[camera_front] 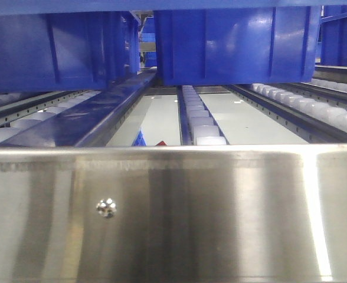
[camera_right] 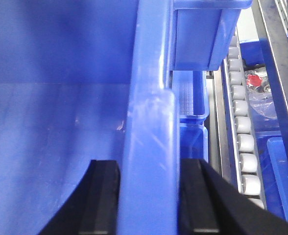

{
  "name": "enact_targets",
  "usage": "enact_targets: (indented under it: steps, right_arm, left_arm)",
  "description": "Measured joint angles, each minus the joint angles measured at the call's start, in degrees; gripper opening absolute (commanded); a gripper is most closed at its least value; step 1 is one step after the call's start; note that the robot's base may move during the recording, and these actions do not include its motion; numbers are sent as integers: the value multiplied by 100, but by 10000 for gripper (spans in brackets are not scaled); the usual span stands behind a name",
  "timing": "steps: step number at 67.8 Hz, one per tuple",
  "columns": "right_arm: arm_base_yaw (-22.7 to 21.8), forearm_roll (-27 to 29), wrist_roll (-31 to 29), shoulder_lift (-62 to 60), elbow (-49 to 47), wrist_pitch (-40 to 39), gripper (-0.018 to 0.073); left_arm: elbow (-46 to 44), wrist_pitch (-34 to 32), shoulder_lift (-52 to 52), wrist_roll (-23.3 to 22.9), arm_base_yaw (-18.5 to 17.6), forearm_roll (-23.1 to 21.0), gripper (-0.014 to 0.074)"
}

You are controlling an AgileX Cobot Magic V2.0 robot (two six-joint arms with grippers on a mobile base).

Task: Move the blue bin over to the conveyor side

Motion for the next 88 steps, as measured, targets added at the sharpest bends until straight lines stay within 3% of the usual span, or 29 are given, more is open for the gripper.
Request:
enact_targets:
  steps: [88]
  right_arm:
    - [0, 0, -14, 0, 0, 0, -82]
  left_arm:
    - [0, 0, 0, 0, 0, -8, -16]
